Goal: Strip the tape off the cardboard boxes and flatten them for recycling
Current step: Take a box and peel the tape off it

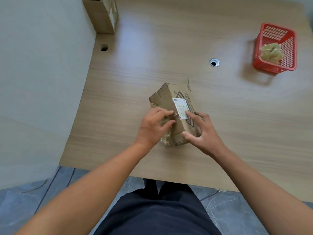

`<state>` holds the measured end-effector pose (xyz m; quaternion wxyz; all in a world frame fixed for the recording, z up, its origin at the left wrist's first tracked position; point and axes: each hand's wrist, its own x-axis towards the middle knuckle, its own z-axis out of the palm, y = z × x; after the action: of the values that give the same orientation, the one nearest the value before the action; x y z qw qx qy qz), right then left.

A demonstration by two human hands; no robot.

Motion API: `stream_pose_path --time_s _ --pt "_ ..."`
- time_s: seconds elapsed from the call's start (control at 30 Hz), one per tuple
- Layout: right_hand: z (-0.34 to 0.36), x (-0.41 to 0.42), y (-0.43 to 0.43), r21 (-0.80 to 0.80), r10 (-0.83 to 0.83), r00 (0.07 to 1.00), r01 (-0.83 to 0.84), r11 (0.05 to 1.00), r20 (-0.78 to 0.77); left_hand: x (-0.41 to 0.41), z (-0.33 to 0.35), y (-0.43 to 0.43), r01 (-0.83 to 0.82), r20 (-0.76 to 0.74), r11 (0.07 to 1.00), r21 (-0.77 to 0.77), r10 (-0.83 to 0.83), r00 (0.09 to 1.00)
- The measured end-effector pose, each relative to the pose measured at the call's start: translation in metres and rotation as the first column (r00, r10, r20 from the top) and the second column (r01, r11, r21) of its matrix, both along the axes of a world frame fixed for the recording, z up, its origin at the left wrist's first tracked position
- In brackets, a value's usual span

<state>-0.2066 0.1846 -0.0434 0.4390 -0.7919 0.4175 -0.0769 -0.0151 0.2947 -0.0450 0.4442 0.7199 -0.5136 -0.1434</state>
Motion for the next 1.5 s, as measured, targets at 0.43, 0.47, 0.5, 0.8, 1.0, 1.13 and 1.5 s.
stream_pose_path --time_s 0.43,0.47,0.5,0.8,1.0,1.13,1.5 --pt "0.022 -0.039 -0.019 -0.159 -0.032 0.990 0.009 0.987 -0.140 -0.022 0.036 -0.052 0.162 0.545 0.811 0.562 -0.511 0.665" --pt "0.022 -0.044 -0.024 -0.135 -0.018 0.990 -0.001 0.991 -0.143 -0.024 0.034 -0.055 0.191 0.521 0.792 0.580 -0.541 0.660" --pt "0.021 -0.049 -0.027 -0.097 -0.007 0.992 -0.005 0.995 -0.127 -0.025 0.032 -0.056 0.222 0.472 0.766 0.603 -0.567 0.675" --pt "0.015 -0.081 -0.050 0.030 0.133 0.990 -0.132 0.991 -0.046 -0.045 0.023 -0.066 0.264 0.293 0.710 0.653 -0.558 0.777" --pt "0.021 -0.078 -0.060 0.022 0.203 0.967 -0.202 0.979 -0.154 -0.056 0.035 -0.077 0.212 0.205 0.657 0.724 -0.497 0.843" --pt "0.021 -0.064 -0.036 -0.280 0.161 0.952 -0.234 0.931 -0.260 -0.068 0.042 -0.086 0.147 0.284 0.643 0.751 -0.516 0.808" --pt "0.021 -0.069 -0.090 0.016 0.394 0.905 -0.397 0.918 -0.160 -0.053 0.053 -0.073 0.340 0.086 0.624 0.704 -0.550 0.831"
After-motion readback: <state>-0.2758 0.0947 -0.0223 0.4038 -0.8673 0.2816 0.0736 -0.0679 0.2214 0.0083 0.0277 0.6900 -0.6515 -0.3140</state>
